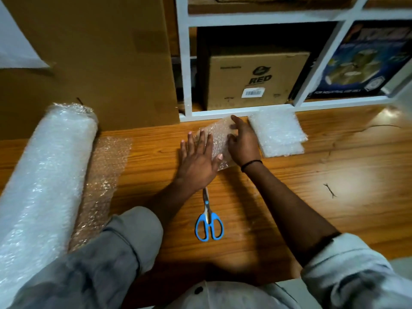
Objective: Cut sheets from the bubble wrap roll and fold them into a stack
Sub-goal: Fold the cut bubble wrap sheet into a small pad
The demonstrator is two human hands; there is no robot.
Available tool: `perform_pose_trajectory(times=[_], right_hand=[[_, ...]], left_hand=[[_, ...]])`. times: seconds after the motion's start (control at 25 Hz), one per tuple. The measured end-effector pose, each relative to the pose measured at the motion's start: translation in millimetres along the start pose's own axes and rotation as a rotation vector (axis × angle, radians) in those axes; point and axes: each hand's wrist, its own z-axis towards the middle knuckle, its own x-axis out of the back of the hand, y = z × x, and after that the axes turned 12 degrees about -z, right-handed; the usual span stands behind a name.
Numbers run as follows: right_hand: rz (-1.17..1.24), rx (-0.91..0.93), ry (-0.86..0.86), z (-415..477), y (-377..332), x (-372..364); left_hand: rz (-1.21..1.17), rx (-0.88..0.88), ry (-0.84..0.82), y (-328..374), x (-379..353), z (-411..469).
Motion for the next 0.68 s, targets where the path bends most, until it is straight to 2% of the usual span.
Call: perform_pose_trajectory(times=[0.24,0.44,0.68], right_hand=[[-0.008,-0.100,0.058,59,79,66],[0.090,-0.113,0.049,101,133,100],[0.277,0.126,0.023,124,171,128]], left_hand=[[0.020,-0.050,-0.028,89,-27,78],[0.025,-0.056,-0.008,136,-43,128],[0.058,-0.092,0.123,156,-54,152]])
